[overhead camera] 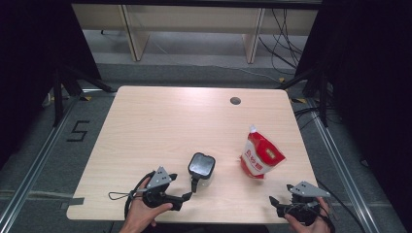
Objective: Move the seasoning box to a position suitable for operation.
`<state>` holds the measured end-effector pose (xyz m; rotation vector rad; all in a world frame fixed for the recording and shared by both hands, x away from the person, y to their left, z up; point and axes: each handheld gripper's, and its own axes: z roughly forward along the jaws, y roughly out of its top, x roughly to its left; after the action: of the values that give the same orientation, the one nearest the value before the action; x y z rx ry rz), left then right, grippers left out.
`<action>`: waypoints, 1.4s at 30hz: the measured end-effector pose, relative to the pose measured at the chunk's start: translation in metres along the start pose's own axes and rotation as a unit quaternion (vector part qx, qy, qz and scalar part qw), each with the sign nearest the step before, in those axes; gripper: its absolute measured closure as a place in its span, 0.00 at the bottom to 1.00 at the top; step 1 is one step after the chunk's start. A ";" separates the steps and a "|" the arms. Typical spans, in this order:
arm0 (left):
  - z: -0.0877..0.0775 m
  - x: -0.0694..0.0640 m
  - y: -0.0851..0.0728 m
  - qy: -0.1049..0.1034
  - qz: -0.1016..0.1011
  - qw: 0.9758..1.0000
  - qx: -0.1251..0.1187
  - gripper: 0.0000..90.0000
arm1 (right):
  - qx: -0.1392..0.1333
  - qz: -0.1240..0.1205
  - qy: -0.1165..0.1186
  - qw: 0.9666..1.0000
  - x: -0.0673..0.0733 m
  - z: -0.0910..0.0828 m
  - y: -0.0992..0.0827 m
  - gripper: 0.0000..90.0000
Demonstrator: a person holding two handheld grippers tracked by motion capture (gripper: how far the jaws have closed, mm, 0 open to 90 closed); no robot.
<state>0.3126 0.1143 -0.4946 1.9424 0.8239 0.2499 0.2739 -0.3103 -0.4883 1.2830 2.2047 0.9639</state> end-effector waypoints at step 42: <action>0.010 0.000 0.005 0.010 0.089 0.996 0.028 0.80 | -0.008 -0.015 0.011 1.000 0.000 0.001 0.001 0.27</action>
<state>0.3197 0.1055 -0.4957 2.0713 0.6767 0.3566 0.2753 -0.3095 -0.4881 1.2341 2.2218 0.9865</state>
